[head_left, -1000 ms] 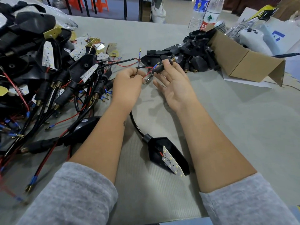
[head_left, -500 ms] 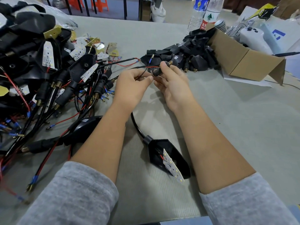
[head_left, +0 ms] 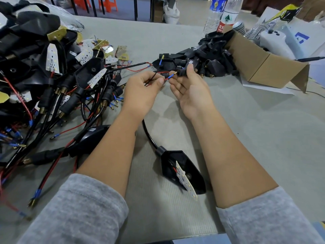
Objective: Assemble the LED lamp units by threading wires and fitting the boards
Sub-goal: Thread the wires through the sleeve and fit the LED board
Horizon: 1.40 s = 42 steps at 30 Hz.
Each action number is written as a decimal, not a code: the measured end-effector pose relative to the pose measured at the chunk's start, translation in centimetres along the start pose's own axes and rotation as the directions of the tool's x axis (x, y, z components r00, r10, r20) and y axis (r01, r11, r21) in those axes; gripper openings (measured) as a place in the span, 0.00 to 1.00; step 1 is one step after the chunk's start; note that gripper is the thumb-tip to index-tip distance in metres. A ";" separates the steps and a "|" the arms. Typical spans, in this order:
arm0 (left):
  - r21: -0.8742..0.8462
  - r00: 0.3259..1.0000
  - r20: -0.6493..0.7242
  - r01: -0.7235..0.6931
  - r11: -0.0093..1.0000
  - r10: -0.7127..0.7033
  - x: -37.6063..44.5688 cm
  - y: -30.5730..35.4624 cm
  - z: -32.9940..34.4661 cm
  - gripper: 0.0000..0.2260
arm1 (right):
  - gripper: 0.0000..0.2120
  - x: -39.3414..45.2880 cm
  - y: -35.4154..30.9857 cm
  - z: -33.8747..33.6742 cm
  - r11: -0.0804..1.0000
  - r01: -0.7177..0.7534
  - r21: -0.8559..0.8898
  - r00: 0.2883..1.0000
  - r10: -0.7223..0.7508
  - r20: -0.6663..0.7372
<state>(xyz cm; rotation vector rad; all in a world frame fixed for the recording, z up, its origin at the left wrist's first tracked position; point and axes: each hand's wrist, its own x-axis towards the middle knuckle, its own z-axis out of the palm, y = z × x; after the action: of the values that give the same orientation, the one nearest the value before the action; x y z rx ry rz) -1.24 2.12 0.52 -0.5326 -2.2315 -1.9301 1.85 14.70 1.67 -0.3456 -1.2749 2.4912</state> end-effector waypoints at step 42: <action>-0.235 0.989 0.017 0.149 0.961 -0.149 -0.5 1.6 0.6 0.12 | 0.17 -0.9 0.7 0.8 0.889 0.120 -0.441 0.978 -0.030 0.207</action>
<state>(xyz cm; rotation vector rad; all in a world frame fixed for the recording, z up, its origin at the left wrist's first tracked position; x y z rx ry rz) -0.19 2.80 1.75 -0.4015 -2.1088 -2.2881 2.28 13.37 1.68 -0.1516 -1.9147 2.1819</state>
